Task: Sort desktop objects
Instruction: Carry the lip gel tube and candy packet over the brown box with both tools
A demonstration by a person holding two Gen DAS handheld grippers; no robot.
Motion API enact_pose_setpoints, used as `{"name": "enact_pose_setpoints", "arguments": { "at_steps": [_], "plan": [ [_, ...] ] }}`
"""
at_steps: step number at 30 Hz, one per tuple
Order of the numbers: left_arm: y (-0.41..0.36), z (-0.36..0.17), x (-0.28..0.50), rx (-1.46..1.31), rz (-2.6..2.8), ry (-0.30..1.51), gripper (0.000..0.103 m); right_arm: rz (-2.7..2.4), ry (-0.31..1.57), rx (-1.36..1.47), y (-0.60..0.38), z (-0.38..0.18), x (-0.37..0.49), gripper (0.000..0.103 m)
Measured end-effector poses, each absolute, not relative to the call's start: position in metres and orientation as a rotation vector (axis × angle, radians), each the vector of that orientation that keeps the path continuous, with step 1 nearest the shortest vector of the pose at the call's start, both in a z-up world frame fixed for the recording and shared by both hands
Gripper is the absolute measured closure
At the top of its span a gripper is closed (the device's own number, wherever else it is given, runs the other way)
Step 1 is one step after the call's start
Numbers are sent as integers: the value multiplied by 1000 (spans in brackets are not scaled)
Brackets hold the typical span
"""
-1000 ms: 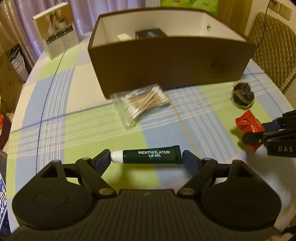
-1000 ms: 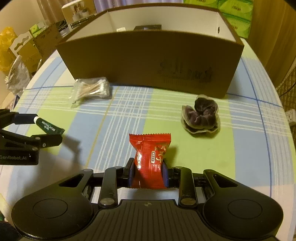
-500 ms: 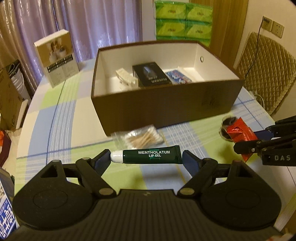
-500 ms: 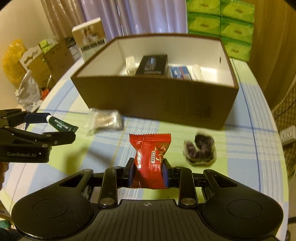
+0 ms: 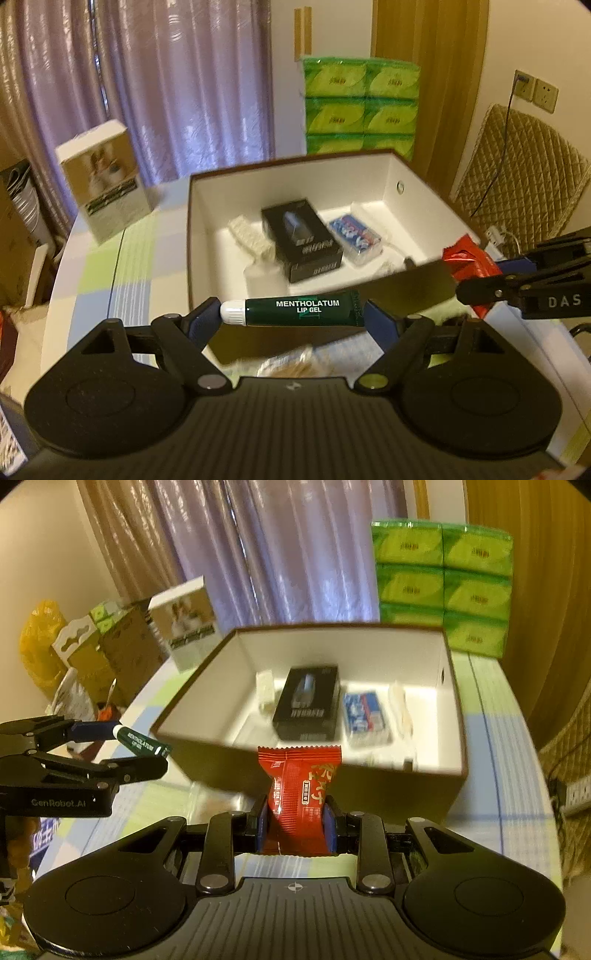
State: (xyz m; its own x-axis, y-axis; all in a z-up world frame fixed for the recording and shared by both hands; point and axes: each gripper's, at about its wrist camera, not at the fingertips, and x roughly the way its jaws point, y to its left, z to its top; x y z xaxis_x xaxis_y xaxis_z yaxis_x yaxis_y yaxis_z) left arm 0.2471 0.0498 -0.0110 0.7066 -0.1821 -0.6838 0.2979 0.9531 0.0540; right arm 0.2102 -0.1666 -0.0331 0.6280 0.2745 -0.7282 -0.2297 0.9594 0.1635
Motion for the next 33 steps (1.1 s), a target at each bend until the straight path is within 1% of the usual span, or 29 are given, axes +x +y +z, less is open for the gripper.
{"name": "enact_pose_setpoints", "arguments": {
  "at_steps": [8,16,23,33],
  "plan": [
    [27,-13,306,155,-331,770,22,256,829,45,-181,-24,262,76],
    [5,-38,361,123,-359,879,22,204,885,24,-197,-42,309,76],
    [-7,-68,384,114,-371,985,22,189,941,13,-207,-62,324,76],
    [-22,-95,401,174,-366,1093,22,210,1003,-21,-209,-79,332,76]
  ]
}}
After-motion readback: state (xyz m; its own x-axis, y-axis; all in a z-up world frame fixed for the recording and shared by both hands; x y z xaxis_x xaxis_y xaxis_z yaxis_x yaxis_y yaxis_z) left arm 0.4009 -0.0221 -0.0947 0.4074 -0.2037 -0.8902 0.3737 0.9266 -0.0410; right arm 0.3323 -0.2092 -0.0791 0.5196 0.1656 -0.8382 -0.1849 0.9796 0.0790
